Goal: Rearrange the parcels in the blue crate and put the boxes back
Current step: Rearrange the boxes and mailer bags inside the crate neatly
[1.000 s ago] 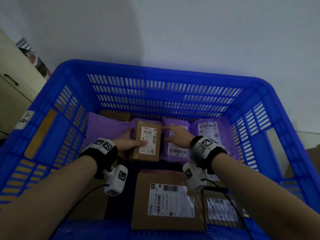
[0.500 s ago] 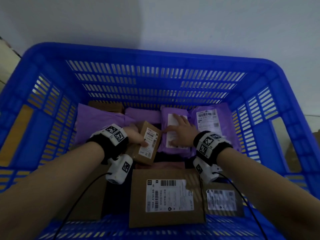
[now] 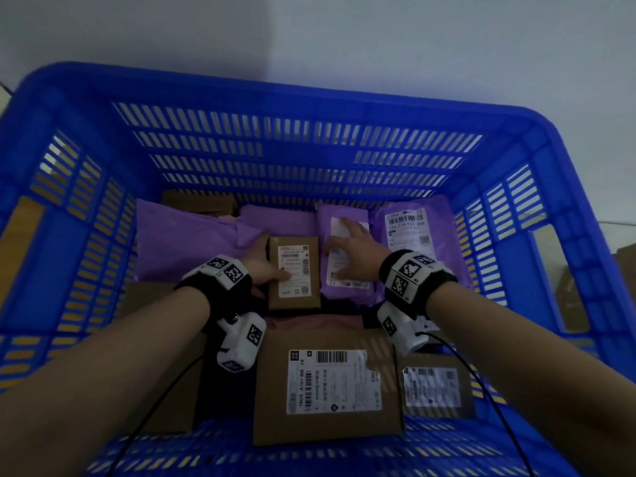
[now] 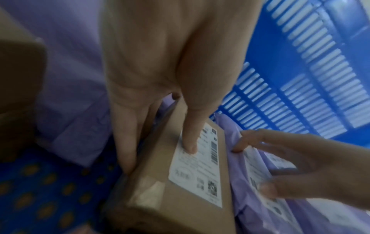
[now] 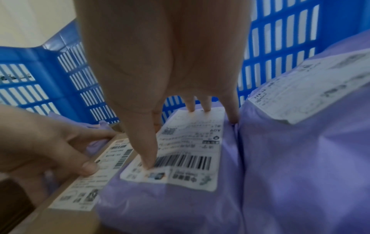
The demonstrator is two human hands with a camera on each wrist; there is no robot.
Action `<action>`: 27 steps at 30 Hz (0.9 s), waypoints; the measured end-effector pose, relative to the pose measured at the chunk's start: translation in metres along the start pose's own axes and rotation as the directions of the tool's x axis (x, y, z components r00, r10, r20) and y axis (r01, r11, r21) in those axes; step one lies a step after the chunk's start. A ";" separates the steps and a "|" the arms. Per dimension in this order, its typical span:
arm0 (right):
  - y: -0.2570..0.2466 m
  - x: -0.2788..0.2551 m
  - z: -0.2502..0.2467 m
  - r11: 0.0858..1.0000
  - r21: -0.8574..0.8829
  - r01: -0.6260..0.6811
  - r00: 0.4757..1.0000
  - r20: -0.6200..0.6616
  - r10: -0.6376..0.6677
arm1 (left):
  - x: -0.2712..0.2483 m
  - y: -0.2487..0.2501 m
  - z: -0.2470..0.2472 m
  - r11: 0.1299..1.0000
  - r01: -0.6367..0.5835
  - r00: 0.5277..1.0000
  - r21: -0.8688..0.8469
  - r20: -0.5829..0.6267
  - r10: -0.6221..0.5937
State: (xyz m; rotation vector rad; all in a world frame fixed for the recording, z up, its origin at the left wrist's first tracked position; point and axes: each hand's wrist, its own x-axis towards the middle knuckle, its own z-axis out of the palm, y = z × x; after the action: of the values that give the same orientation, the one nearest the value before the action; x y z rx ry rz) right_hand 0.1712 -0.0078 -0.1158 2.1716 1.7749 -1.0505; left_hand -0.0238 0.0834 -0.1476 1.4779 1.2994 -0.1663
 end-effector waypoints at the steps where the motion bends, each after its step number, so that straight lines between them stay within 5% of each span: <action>1: 0.000 0.000 0.000 1.000 -0.011 -0.002 1.000 0.005 0.002 | -0.003 0.003 -0.002 0.999 -0.013 1.000 0.047 -0.002 0.013; 7: -0.017 0.001 -0.016 0.998 -0.067 -0.019 0.999 -0.048 0.016 | -0.018 0.027 -0.040 0.979 0.004 0.999 0.204 0.052 -0.015; 10: -0.040 0.010 -0.026 0.996 0.059 0.063 0.990 -0.132 -0.055 | -0.022 0.031 -0.072 0.979 -0.023 0.996 0.201 -0.081 0.040; 17: -0.112 0.050 -0.023 0.945 0.289 0.152 0.988 -0.068 -0.138 | -0.038 0.011 -0.130 0.887 0.004 0.926 0.461 -0.337 0.171; 23: -0.146 0.070 -0.009 0.889 0.377 0.260 0.966 -0.095 -0.242 | -0.033 -0.011 -0.141 0.540 0.069 0.954 0.839 -0.215 0.211; 27: -0.153 0.075 -0.005 0.906 0.339 0.253 0.967 -0.104 -0.231 | -0.030 -0.015 -0.141 0.456 0.148 0.926 0.878 -0.284 0.248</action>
State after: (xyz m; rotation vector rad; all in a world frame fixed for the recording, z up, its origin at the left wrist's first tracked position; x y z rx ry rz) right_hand 0.0393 0.0999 -0.1096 2.2334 2.0636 -1.4736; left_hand -0.1198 0.1698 -0.0822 2.5772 1.5588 -0.6449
